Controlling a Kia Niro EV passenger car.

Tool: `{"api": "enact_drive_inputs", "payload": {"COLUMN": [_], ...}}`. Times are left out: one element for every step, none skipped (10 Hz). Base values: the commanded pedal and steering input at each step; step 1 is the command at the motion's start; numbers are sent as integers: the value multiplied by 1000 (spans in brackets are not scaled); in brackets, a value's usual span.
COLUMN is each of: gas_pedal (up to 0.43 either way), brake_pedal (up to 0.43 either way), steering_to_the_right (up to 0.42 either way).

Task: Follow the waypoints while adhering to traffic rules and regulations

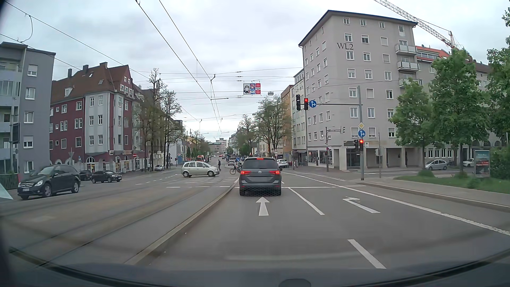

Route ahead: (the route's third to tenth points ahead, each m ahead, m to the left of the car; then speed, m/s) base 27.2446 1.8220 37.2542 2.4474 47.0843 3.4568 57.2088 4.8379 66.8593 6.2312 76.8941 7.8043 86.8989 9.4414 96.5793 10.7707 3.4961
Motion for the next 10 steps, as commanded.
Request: {"api": "enact_drive_inputs", "payload": {"gas_pedal": [0,0,0,0,0,0,0,0,0,0], "brake_pedal": [152,159,165,165,165,171,171,171,171,171], "steering_to_the_right": [-5,-6,-7,-8,-8,-8,-9,-9,-9,-8]}}
